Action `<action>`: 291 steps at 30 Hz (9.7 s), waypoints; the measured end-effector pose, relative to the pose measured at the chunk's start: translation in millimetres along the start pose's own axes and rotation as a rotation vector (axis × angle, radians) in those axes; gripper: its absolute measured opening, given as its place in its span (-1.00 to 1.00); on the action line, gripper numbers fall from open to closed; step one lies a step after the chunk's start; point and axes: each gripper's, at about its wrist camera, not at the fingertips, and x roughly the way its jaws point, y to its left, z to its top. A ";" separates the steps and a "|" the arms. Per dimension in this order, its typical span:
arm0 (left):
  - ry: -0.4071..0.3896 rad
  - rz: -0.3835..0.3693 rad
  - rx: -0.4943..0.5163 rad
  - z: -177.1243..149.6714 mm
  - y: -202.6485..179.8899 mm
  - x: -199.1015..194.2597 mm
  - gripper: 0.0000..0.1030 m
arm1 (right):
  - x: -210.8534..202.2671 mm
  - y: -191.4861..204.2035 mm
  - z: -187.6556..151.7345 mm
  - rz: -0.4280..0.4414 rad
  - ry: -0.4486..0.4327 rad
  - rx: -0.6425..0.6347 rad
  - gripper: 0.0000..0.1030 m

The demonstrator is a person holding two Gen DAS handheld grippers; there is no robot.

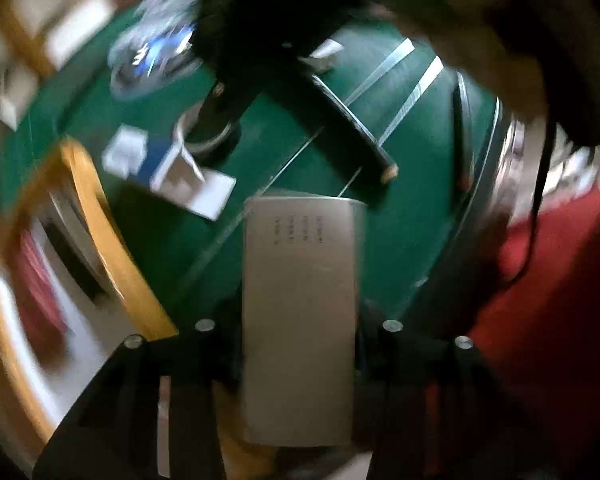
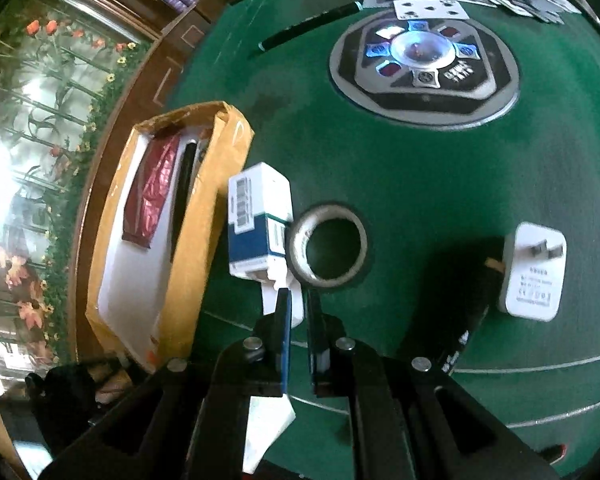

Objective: Organize objects
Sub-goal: 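Grasp the white green-printed medicine box with the left tool while the right tool lifts its box, then carry the white box with the left tool while the right tool carries the medicine box toward the cardboard box, then lower both boxes into the cardboard box and open both tools, then grasp the white plug charger with the right tool while the left tool moves to the grey tape roll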

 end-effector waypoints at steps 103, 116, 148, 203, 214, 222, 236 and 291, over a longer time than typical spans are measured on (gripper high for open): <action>-0.087 0.323 -0.902 -101.3 201.0 -100.2 -0.22 | 7.0 130.6 16.5 0.006 0.011 -0.321 -0.36; -0.073 0.366 -0.846 -88.4 238.7 -105.1 -0.22 | 42.0 138.8 18.6 0.127 0.071 -0.135 -0.36; -0.028 0.312 -0.722 -22.1 299.8 -54.4 -0.22 | 91.4 128.6 23.4 0.120 0.081 0.133 -0.36; -0.164 0.141 -0.771 -8.5 197.8 -75.4 0.55 | -5.9 59.3 -1.4 0.070 -0.099 0.003 0.62; -0.112 -0.007 -0.653 45.0 94.6 -32.5 0.55 | -68.6 -59.2 -47.0 -0.056 -0.196 0.209 0.64; -0.054 0.011 -0.596 78.9 74.1 4.8 0.55 | -88.9 -88.6 -72.4 -0.070 -0.230 0.283 0.64; -0.037 0.142 -0.534 110.9 65.8 51.5 0.55 | -107.6 -115.3 -88.7 -0.081 -0.253 0.336 0.64; -0.064 0.065 -0.619 63.6 35.5 51.3 0.16 | -44.8 -95.5 -4.6 -0.356 -0.148 0.067 -0.21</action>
